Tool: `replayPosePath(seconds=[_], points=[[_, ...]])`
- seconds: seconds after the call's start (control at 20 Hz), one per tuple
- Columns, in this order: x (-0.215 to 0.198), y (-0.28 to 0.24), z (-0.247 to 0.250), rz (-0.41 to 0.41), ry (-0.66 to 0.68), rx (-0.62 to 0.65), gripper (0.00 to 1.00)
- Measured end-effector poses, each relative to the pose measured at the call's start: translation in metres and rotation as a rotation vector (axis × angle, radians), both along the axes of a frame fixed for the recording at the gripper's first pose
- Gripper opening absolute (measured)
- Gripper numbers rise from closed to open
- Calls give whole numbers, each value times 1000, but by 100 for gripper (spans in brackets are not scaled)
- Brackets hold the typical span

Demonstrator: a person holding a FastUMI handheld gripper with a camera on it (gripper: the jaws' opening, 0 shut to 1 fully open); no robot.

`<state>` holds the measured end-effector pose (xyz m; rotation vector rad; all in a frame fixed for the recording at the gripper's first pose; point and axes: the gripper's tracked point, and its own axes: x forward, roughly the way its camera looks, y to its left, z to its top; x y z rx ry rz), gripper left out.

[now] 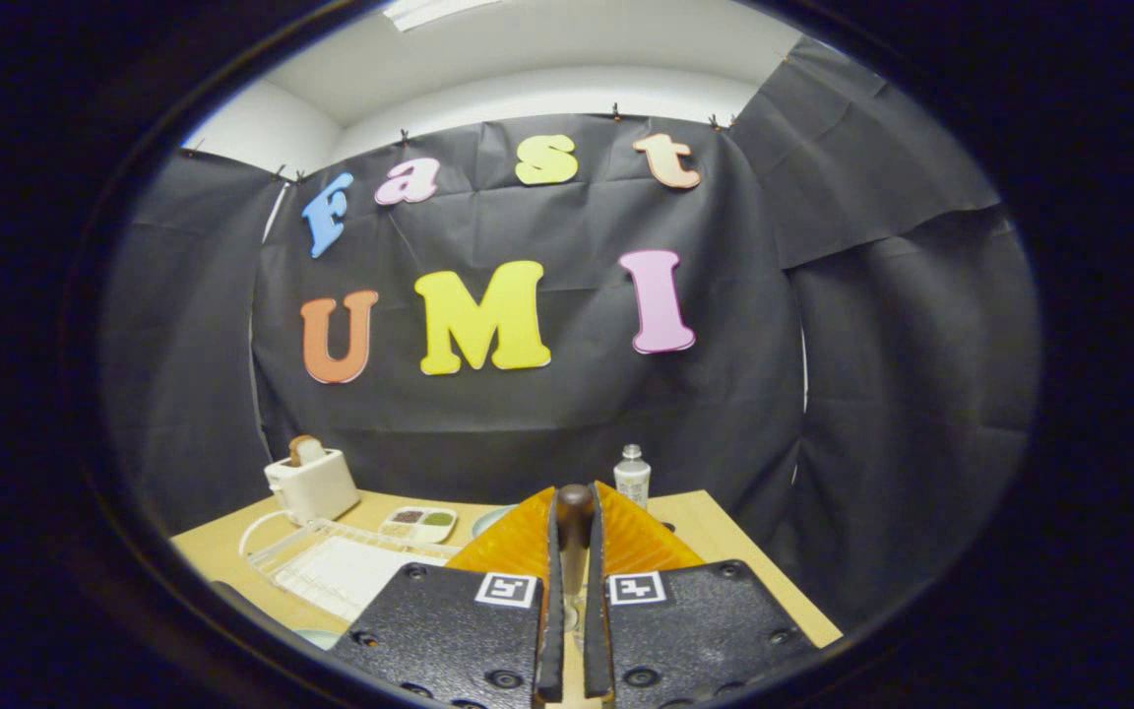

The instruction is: Take the plate from the dish rack, then take the spoon from the basket and place it into the plate.

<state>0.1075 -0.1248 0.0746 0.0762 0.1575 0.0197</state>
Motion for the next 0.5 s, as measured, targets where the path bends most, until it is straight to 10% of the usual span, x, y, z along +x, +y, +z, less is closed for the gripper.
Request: replayPosePath(seconds=[0.5], points=[[-70,95,-37,114,37,111,13]])
